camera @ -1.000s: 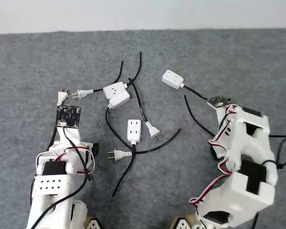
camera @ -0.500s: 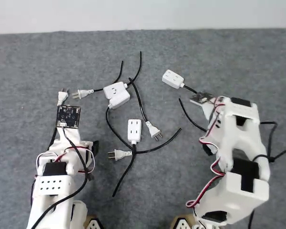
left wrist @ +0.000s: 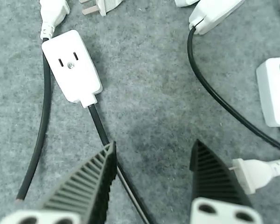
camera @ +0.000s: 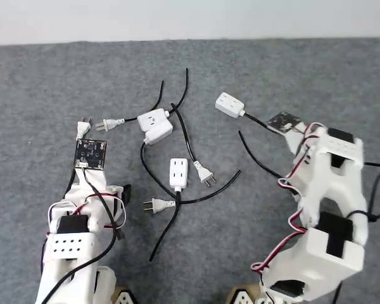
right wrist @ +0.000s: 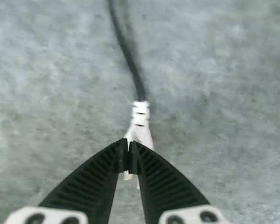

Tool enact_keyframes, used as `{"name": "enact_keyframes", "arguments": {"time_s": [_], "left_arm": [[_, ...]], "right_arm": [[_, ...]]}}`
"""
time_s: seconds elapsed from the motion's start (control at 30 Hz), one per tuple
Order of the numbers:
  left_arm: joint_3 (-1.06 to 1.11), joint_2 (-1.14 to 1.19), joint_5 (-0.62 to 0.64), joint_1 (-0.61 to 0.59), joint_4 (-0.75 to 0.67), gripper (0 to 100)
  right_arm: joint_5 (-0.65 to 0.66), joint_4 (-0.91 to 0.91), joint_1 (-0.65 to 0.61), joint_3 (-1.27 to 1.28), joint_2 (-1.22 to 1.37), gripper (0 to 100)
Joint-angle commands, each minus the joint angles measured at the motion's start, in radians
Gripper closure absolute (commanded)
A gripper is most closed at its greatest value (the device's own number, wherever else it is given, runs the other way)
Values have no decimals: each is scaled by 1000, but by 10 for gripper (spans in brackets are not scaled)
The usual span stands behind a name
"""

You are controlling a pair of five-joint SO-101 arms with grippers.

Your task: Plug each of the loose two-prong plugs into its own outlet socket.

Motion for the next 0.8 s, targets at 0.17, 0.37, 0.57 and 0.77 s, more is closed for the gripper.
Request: {"name": "enact_keyframes", "arguments": {"time_s": [0.17,0.37,0.57,0.77], "left_arm": [[-10,-12,-2,6,-26,761],[-10,-12,-2,8,-26,761],[-10,-12,-2,6,-26,761],[-10,-12,-2,6,-26,761]], "right_arm": [[74,-81,39,-60,81,990],[75,-128,35,-72,133,990],[69,39,-2,-201,133,921],[68,102,-56,-247,134,902]]}}
